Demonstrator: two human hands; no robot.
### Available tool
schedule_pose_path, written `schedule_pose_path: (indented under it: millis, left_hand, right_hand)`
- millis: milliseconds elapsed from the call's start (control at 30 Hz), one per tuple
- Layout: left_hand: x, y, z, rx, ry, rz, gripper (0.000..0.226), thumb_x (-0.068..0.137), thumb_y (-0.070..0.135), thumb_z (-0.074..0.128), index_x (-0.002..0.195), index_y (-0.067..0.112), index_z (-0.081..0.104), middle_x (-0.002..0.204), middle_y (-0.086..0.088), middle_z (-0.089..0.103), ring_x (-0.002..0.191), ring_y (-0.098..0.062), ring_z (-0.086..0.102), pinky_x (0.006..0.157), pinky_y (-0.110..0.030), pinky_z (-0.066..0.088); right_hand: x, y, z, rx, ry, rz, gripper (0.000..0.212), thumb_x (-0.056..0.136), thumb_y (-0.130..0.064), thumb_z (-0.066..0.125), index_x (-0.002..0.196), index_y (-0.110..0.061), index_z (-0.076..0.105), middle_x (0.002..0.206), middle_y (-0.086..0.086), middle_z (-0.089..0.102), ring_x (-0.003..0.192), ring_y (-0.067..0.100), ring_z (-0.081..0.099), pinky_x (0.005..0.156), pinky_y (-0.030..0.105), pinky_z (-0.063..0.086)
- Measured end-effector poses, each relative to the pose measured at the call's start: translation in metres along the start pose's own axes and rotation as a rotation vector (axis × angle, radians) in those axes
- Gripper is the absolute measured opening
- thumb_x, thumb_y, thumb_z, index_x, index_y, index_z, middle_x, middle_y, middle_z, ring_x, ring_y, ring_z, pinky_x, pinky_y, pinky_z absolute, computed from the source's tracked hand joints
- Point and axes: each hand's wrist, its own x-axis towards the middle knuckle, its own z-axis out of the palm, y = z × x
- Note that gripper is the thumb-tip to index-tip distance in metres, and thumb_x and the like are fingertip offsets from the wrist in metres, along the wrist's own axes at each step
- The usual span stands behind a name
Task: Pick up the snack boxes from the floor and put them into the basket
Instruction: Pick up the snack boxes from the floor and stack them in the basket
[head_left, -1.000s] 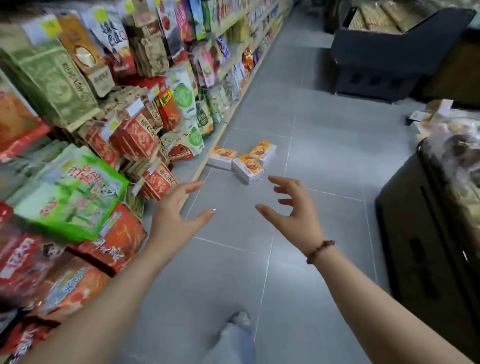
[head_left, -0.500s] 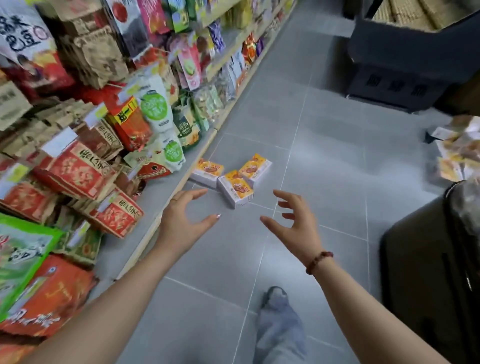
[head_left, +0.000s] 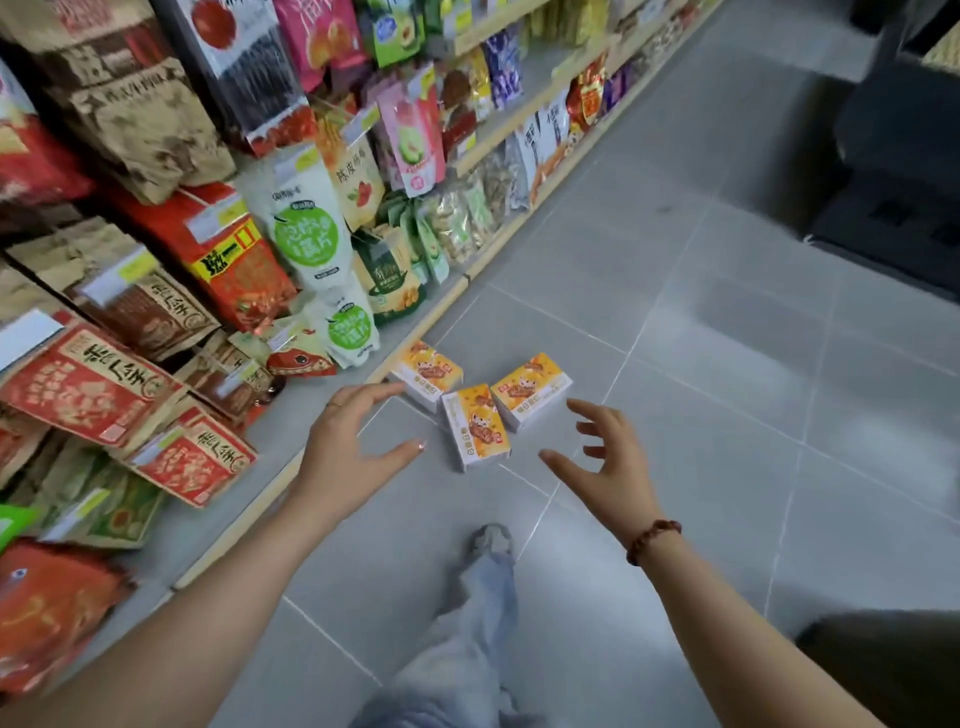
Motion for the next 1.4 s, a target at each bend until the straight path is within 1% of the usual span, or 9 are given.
schedule_pose_path:
  millis: [133, 233, 433, 600, 733, 900, 1067, 1233, 1400]
  left_hand:
    - [0.073, -0.023, 0.021, 0.054, 0.017, -0.034, 0.056, 0.066, 0.017, 0.084, 0.117, 0.02, 0.061, 0.115, 0.008, 0.054, 0.107, 0.003, 0.044, 0.089, 0.005, 0.024]
    - [0.132, -0.033, 0.042, 0.056, 0.057, -0.103, 0.056, 0.065, 0.014, 0.084, 0.116, 0.015, 0.062, 0.114, 0.006, 0.054, 0.102, 0.008, 0.041, 0.087, 0.006, 0.023]
    - [0.228, -0.034, 0.096, 0.019, -0.005, -0.182, 0.055, 0.064, 0.011, 0.085, 0.115, 0.014, 0.063, 0.113, 0.002, 0.056, 0.1, 0.007, 0.043, 0.086, 0.005, 0.025]
    - [0.286, -0.05, 0.155, -0.031, 0.003, -0.321, 0.058, 0.063, 0.021, 0.084, 0.116, 0.023, 0.06, 0.111, 0.015, 0.052, 0.106, 0.003, 0.046, 0.089, 0.002, 0.027]
    - [0.314, -0.079, 0.238, -0.061, 0.049, -0.551, 0.058, 0.061, 0.042, 0.072, 0.115, 0.032, 0.055, 0.113, 0.009, 0.054, 0.105, -0.004, 0.049, 0.09, -0.013, 0.035]
    - [0.347, -0.128, 0.358, -0.09, 0.077, -0.841, 0.06, 0.062, 0.034, 0.07, 0.12, 0.023, 0.058, 0.116, 0.003, 0.054, 0.102, -0.01, 0.052, 0.083, -0.006, 0.032]
    - [0.352, -0.207, 0.478, -0.089, 0.018, -0.989, 0.066, 0.07, 0.031, 0.078, 0.13, 0.022, 0.05, 0.131, -0.003, 0.049, 0.119, -0.023, 0.047, 0.099, -0.033, 0.039]
    - [0.343, -0.301, 0.579, -0.047, 0.013, -1.127, 0.076, 0.072, 0.033, 0.078, 0.138, 0.024, 0.041, 0.136, -0.005, 0.044, 0.124, -0.022, 0.042, 0.096, -0.028, 0.032]
    - [0.32, -0.364, 0.659, -0.03, -0.022, -1.18, 0.089, 0.068, 0.036, 0.081, 0.141, 0.033, 0.031, 0.136, -0.007, 0.041, 0.122, -0.024, 0.042, 0.089, -0.028, 0.035]
  right_hand:
    - [0.1, 0.016, -0.006, -0.02, -0.064, -0.024, 0.052, 0.076, -0.024, 0.076, 0.122, -0.027, 0.053, 0.119, -0.005, 0.05, 0.104, 0.009, 0.053, 0.086, 0.025, 0.047]
    - [0.174, 0.027, -0.011, -0.076, -0.144, -0.007, 0.054, 0.077, -0.022, 0.076, 0.125, -0.023, 0.052, 0.12, -0.004, 0.049, 0.105, 0.01, 0.053, 0.086, 0.024, 0.046]
    - [0.283, 0.056, -0.03, -0.13, -0.239, 0.037, 0.053, 0.077, -0.019, 0.076, 0.124, -0.024, 0.053, 0.117, -0.006, 0.046, 0.102, 0.009, 0.052, 0.084, 0.022, 0.044]
    - [0.381, 0.105, -0.029, -0.204, -0.41, 0.086, 0.053, 0.076, -0.017, 0.077, 0.124, -0.022, 0.054, 0.12, -0.002, 0.047, 0.098, 0.011, 0.053, 0.082, 0.021, 0.044]
    - [0.468, 0.173, -0.005, -0.301, -0.616, 0.095, 0.057, 0.076, -0.017, 0.076, 0.128, -0.021, 0.052, 0.121, -0.001, 0.047, 0.1, 0.015, 0.055, 0.088, 0.033, 0.049]
    - [0.555, 0.274, 0.038, -0.393, -0.798, 0.185, 0.059, 0.077, -0.015, 0.074, 0.129, -0.029, 0.051, 0.122, -0.001, 0.046, 0.105, 0.019, 0.055, 0.096, 0.036, 0.047]
    - [0.598, 0.392, 0.087, -0.542, -0.954, 0.204, 0.061, 0.079, -0.021, 0.073, 0.134, -0.024, 0.046, 0.129, 0.004, 0.045, 0.112, 0.022, 0.053, 0.1, 0.035, 0.045]
    - [0.617, 0.507, 0.142, -0.699, -1.048, 0.193, 0.081, 0.077, -0.029, 0.075, 0.144, -0.028, 0.03, 0.139, 0.008, 0.035, 0.126, 0.024, 0.043, 0.104, 0.032, 0.036]
    - [0.623, 0.592, 0.184, -0.693, -1.002, 0.257, 0.099, 0.071, -0.032, 0.08, 0.147, -0.033, 0.017, 0.147, 0.013, 0.025, 0.134, 0.035, 0.031, 0.11, 0.041, 0.031]
